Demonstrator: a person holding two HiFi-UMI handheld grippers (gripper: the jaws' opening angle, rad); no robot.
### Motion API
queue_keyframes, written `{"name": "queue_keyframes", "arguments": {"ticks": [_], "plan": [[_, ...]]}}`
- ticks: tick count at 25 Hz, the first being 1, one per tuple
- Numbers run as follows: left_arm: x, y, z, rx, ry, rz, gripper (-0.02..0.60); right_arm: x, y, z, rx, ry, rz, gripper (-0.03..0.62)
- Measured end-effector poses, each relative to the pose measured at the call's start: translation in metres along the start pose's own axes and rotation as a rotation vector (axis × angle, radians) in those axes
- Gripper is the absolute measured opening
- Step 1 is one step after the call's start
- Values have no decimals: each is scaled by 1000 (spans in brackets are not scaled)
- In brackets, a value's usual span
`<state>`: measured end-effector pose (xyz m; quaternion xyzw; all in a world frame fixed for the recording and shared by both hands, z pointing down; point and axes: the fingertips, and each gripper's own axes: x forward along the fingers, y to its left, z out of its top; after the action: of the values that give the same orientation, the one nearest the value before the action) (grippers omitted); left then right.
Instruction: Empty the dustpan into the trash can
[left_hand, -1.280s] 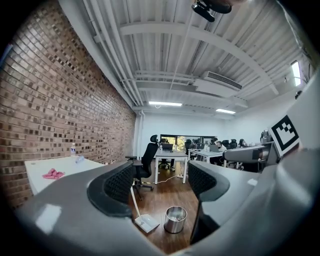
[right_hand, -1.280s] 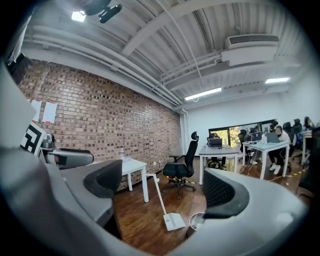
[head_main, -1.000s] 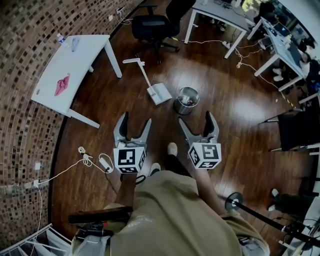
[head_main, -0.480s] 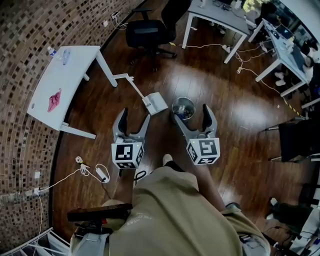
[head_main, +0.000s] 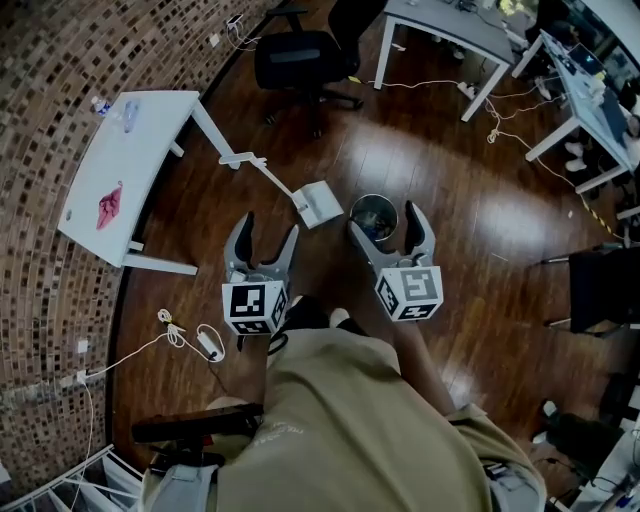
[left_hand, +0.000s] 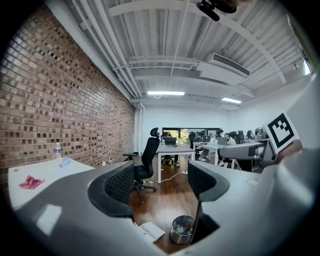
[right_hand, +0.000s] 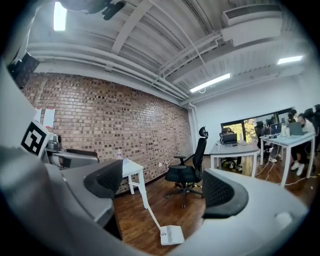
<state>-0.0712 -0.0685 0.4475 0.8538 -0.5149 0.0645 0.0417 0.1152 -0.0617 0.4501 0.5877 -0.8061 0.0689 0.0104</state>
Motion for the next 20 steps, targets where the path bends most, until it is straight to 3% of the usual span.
{"name": "queue_keyframes", "arguments": {"ticks": [8, 15, 20], "plan": [[64, 39, -7, -25, 27, -29, 319, 72, -13, -1, 9, 21, -11, 488], [128, 91, 30, 15, -29, -81, 319, 147, -18, 29, -9, -30, -58, 488], [160, 125, 35, 34, -30, -134, 318, 191, -6, 35, 7, -57, -89, 488]]}}
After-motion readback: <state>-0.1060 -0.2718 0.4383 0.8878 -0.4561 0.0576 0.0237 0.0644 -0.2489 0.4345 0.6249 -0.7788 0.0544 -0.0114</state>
